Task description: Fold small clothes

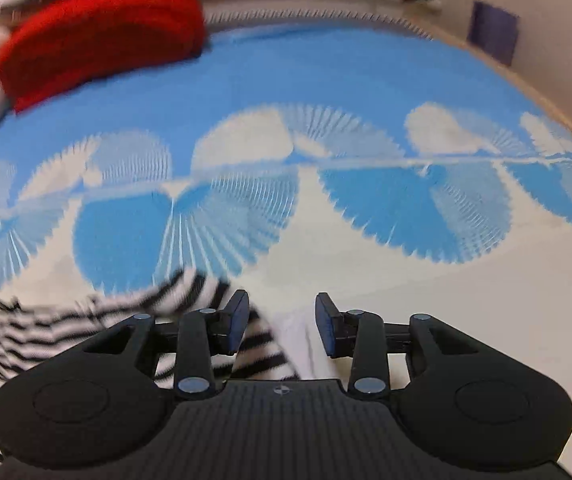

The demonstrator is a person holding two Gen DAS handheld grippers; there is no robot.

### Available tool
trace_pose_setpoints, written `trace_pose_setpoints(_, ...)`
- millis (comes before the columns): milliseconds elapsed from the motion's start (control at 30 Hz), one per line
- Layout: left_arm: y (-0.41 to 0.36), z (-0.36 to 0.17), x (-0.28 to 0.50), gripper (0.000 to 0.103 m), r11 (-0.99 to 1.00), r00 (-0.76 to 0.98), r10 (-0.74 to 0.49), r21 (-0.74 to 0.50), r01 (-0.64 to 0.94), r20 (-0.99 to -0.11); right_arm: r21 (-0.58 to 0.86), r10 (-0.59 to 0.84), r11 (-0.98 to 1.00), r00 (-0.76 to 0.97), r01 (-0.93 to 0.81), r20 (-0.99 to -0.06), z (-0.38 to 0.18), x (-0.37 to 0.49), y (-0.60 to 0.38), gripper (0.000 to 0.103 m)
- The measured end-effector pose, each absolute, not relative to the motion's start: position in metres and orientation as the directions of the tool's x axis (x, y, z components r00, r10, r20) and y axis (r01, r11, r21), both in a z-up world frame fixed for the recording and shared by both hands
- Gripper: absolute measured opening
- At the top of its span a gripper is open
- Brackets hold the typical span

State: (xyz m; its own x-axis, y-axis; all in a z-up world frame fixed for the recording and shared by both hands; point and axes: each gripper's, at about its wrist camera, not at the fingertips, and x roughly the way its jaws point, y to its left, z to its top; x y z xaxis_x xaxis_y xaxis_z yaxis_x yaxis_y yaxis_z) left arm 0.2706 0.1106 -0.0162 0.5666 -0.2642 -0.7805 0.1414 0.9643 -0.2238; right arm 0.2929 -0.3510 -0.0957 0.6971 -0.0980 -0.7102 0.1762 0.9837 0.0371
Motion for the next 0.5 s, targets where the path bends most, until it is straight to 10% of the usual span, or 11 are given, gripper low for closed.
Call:
trace_pose_setpoints(200,0.094,-0.041,0.254,0.042,0.946,0.457,-0.284,-0.169,0.277,-0.843,0.085,0.053,0.996,0.757,0.003,-0.651,-0.075,0.263,-0.336,0.043)
trace_pose_setpoints(333,0.074,-0.079,0.248,0.043,0.945,0.390,-0.140,-0.006,0.326,-0.910,0.148,0.206,0.978,0.578,-0.147,-0.790,-0.107,0.263,-0.320,0.049)
trace_pose_setpoints(500,0.067,-0.046,0.222,0.054,0.946,0.509,-0.102,0.075,0.315,-0.855,-0.035,0.069,0.979,0.487,-0.200,-0.871,-0.135,0.250,-0.313,0.048)
